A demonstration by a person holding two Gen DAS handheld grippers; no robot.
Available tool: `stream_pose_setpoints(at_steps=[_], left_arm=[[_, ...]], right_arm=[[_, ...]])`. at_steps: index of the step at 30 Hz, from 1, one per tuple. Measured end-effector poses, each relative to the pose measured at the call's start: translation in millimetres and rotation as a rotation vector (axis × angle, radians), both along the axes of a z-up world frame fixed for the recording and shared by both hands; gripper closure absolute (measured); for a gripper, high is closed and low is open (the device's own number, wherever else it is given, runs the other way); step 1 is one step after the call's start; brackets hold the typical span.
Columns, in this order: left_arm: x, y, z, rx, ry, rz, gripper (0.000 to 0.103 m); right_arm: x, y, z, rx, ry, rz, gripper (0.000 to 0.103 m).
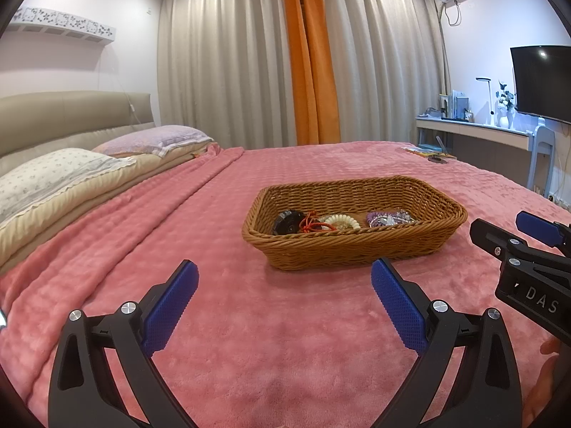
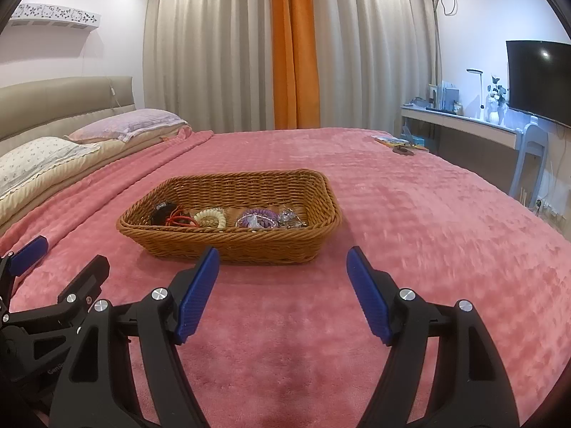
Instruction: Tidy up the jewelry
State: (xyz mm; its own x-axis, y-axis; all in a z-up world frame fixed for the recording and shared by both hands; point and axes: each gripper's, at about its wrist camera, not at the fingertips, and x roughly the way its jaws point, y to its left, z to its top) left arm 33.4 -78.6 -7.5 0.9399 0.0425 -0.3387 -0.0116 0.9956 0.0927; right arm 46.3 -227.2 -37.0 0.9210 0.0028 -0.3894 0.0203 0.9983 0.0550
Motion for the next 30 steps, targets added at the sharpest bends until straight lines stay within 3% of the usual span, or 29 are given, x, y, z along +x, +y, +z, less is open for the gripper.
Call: stream_pose_setpoints(at_steps=[30], left_arm=[[-1.8,-2.8,-5.1,0.003,0.015,0.004,0.008]], right_arm=[[4.0,-3.6,-2.8,0.022,0.025,-0.014,0.029]])
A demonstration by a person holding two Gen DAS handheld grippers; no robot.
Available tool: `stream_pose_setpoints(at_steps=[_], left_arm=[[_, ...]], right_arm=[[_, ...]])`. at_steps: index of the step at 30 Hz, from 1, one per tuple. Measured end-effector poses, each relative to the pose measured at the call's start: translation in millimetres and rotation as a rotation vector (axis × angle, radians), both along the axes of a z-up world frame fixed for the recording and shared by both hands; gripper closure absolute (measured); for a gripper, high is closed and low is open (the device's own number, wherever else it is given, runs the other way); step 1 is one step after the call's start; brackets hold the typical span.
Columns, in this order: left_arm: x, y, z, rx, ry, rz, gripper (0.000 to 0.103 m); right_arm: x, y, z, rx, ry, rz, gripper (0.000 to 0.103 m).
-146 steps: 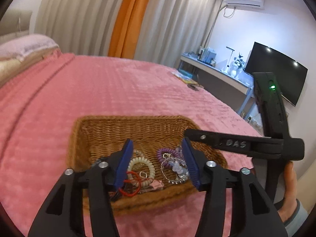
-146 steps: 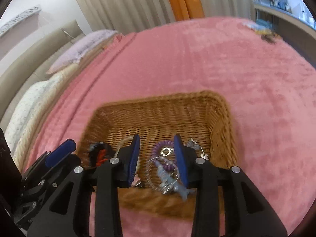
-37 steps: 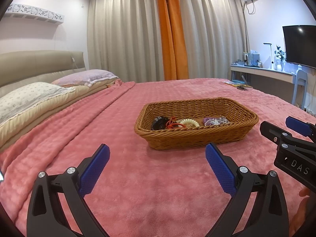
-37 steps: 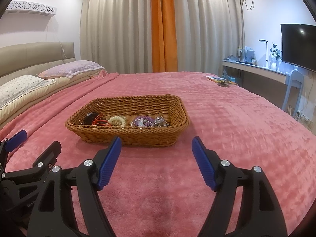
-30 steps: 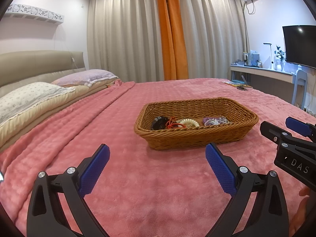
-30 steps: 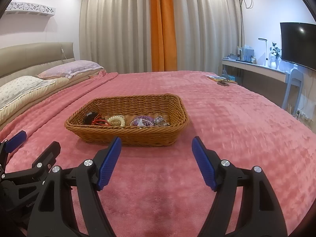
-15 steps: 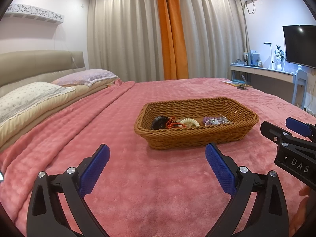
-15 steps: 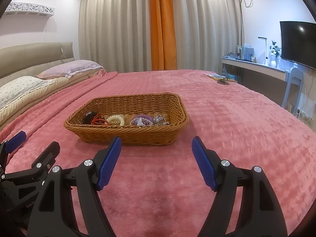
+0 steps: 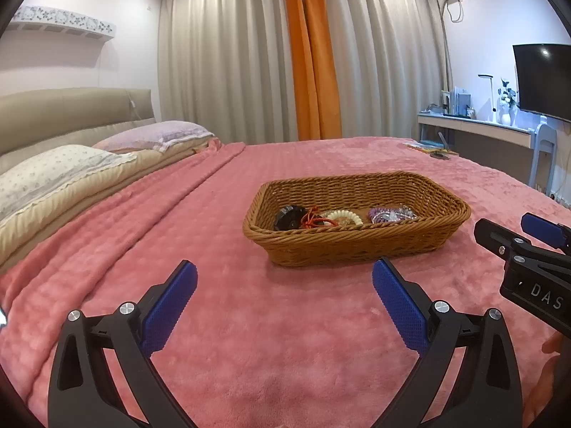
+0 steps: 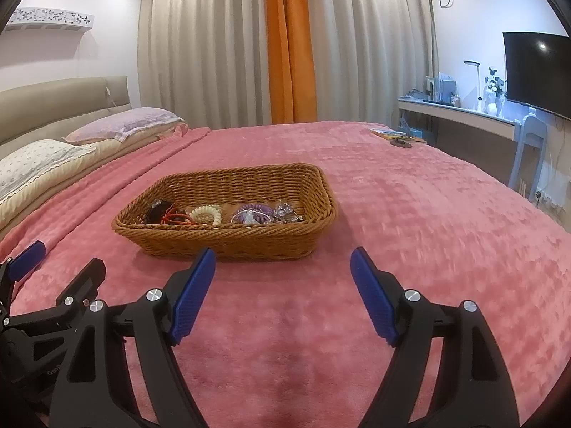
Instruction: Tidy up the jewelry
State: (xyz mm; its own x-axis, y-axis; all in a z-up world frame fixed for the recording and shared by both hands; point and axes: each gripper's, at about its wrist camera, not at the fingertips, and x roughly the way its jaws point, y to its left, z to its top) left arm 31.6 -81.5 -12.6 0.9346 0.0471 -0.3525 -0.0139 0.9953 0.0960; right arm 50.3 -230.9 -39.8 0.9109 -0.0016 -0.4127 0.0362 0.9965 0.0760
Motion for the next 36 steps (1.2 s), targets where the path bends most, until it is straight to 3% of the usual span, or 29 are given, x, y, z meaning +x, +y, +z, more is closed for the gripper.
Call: stream_pose_setpoints(at_steps=[29,36], left_arm=[[-1.2,1.7,-1.1,-0.007,-0.008,-0.026,0.007],[4.4,11.2,0.2,-0.059,0.027,-0.019,0.007]], right_arm=[[3.2,-3.0,-3.3,-0.002,0.015,-0.028,0.022],[2.8,-4.1,-2.5,-0.001,0.017,-0.032,0.022]])
